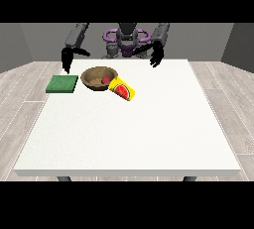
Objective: Pick the cup and pour the ball into the bowl, then pick the bowl and place it on the pad
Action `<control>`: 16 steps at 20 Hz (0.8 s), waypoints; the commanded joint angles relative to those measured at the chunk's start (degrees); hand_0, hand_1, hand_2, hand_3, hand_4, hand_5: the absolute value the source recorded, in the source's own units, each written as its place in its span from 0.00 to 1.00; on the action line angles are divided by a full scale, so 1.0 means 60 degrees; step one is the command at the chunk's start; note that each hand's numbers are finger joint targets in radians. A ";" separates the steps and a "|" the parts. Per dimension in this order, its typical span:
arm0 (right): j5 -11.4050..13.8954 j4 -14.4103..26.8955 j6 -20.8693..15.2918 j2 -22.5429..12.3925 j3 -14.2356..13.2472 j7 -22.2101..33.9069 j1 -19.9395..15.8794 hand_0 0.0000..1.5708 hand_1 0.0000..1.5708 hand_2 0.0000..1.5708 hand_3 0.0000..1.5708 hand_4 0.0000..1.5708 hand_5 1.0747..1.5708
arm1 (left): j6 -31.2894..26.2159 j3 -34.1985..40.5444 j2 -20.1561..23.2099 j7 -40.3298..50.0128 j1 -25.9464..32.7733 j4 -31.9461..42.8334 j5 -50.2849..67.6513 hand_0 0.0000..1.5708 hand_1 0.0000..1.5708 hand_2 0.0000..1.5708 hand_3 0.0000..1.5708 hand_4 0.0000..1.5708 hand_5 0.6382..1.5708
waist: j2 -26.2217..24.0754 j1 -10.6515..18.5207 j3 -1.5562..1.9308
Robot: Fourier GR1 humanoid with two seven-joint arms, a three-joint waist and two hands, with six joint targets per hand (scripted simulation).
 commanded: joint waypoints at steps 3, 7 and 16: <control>0.0110 0.0540 -0.0883 0.0614 -0.0062 -0.0411 -0.0188 0.00 0.00 0.00 0.00 0.20 1.00 | -0.2033 0.0431 0.0395 -0.1632 0.0989 -0.0687 0.1719 0.00 0.00 0.00 0.00 0.00 0.99 | 0.0113 0.0689 0.0086; 0.0031 0.1776 -0.0727 0.0318 -0.0248 -0.1128 -0.0756 0.00 0.00 0.00 0.00 0.19 1.00 | -0.2019 0.0540 0.0417 -0.2398 0.1480 -0.0743 0.1649 0.00 0.00 0.00 0.00 0.00 0.99 | 0.0484 0.0587 0.0092; 0.0130 0.3693 -0.0921 0.0159 -0.0152 -0.1932 -0.1289 0.00 0.00 0.00 0.00 0.13 0.98 | -0.3093 0.1097 0.1157 -0.1523 0.1959 -0.1552 0.2103 0.00 0.00 0.00 0.00 0.00 0.99 | 0.0007 0.0537 0.0092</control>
